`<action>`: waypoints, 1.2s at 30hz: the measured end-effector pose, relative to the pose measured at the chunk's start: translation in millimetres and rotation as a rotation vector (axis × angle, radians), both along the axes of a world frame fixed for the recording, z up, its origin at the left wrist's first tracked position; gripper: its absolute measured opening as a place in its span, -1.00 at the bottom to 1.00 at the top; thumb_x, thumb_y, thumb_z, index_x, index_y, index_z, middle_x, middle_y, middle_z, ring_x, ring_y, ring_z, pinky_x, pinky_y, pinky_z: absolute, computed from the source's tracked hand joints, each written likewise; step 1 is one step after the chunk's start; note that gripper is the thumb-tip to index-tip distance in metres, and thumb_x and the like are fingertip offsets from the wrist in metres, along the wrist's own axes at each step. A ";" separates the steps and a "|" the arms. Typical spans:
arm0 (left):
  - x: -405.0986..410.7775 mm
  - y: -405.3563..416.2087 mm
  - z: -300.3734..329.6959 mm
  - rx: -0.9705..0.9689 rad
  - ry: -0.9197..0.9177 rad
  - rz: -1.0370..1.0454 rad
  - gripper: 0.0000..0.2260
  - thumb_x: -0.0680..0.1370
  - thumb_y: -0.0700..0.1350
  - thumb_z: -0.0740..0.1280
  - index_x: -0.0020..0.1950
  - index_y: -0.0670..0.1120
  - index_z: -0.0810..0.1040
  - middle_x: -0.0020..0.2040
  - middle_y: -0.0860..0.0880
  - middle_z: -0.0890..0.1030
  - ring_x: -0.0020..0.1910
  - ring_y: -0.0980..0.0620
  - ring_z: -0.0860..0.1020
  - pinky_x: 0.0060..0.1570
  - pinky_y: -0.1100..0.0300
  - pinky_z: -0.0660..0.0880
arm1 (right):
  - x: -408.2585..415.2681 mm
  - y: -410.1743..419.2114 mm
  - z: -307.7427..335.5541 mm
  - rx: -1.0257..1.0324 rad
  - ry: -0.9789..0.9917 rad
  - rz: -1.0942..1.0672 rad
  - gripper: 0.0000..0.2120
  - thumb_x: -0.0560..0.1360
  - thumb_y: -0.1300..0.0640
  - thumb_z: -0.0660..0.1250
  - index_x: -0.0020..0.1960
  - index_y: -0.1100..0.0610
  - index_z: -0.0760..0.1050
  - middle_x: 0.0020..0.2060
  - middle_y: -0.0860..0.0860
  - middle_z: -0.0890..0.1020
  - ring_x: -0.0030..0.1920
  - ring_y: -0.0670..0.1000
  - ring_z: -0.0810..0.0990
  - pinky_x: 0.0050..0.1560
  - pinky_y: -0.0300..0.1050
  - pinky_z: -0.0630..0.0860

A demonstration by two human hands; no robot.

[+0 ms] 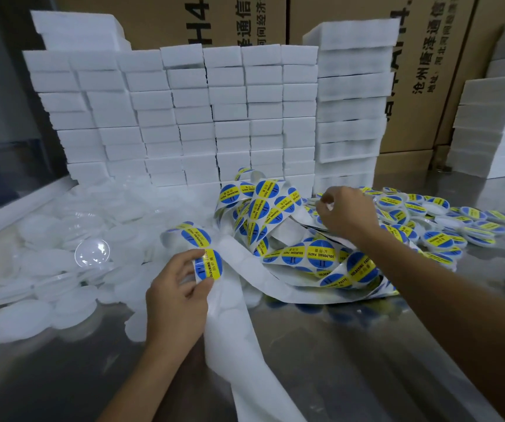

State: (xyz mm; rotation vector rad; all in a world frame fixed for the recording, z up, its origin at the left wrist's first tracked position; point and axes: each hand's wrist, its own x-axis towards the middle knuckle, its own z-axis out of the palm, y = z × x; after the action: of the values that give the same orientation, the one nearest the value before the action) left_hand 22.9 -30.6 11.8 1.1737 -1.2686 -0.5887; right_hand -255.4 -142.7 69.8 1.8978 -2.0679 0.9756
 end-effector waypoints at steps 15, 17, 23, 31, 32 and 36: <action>-8.7 6.8 5.2 0.062 0.348 -0.174 -0.85 0.44 -0.31 0.46 -0.29 -0.11 0.68 -0.29 -0.12 0.71 -0.38 0.02 0.66 -0.39 0.27 0.56 | 120.2 104.4 -53.9 -0.465 -0.103 0.714 -0.84 0.53 0.24 0.36 0.09 0.21 0.63 -0.02 0.09 0.63 -0.01 0.10 0.60 0.00 0.00 0.52; -9.4 8.4 6.6 0.052 0.313 -0.235 -0.83 0.47 -0.28 0.42 -0.26 -0.07 0.71 -0.28 -0.10 0.71 -0.34 0.05 0.66 -0.34 0.29 0.56 | 119.6 104.0 -56.2 -0.504 -0.042 0.735 -0.82 0.55 0.21 0.36 0.11 0.21 0.64 -0.01 0.11 0.63 -0.04 0.12 0.60 -0.05 0.03 0.52; -13.2 12.1 5.6 0.061 0.175 -0.322 -0.83 0.50 -0.35 0.38 -0.14 -0.09 0.66 -0.23 0.01 0.72 -0.23 0.15 0.66 -0.20 0.36 0.55 | 113.8 101.4 -61.7 -0.548 -0.009 0.671 -0.85 0.54 0.17 0.40 0.05 0.19 0.67 -0.08 0.08 0.66 -0.11 0.13 0.62 -0.17 0.07 0.55; -11.0 10.1 0.9 -0.028 -0.112 -0.195 -0.68 0.51 -0.38 0.35 -0.14 0.08 0.60 -0.25 0.19 0.66 -0.23 0.26 0.58 -0.14 0.43 0.48 | 113.4 106.9 -59.5 -0.434 -0.229 0.634 -0.94 0.53 0.22 0.38 -0.08 0.19 0.62 -0.23 0.01 0.60 -0.22 -0.04 0.55 -0.18 -0.10 0.52; -10.5 9.4 0.2 -0.021 -0.131 -0.185 -0.65 0.52 -0.38 0.35 -0.11 0.11 0.59 -0.22 0.21 0.66 -0.18 0.26 0.59 -0.10 0.43 0.48 | 112.6 106.2 -59.1 -0.389 -0.334 0.614 -0.95 0.53 0.23 0.38 -0.10 0.18 0.62 -0.24 -0.01 0.60 -0.24 -0.09 0.54 -0.18 -0.18 0.51; -8.6 5.7 -3.3 -0.027 -0.192 -0.121 -0.64 0.51 -0.34 0.36 -0.03 0.17 0.57 -0.23 0.12 0.63 -0.21 0.18 0.59 -0.15 0.42 0.48 | 103.0 99.4 -52.2 -0.172 -0.855 0.422 -0.90 0.51 0.22 0.39 -0.15 0.12 0.66 -0.30 -0.09 0.68 -0.29 -0.18 0.58 -0.23 -0.36 0.47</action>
State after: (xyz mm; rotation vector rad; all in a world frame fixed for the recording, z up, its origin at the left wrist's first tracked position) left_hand 14.3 -24.9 8.5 1.1577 -1.5147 -0.5550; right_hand -152.5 -43.2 17.7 2.0720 -1.8149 2.3054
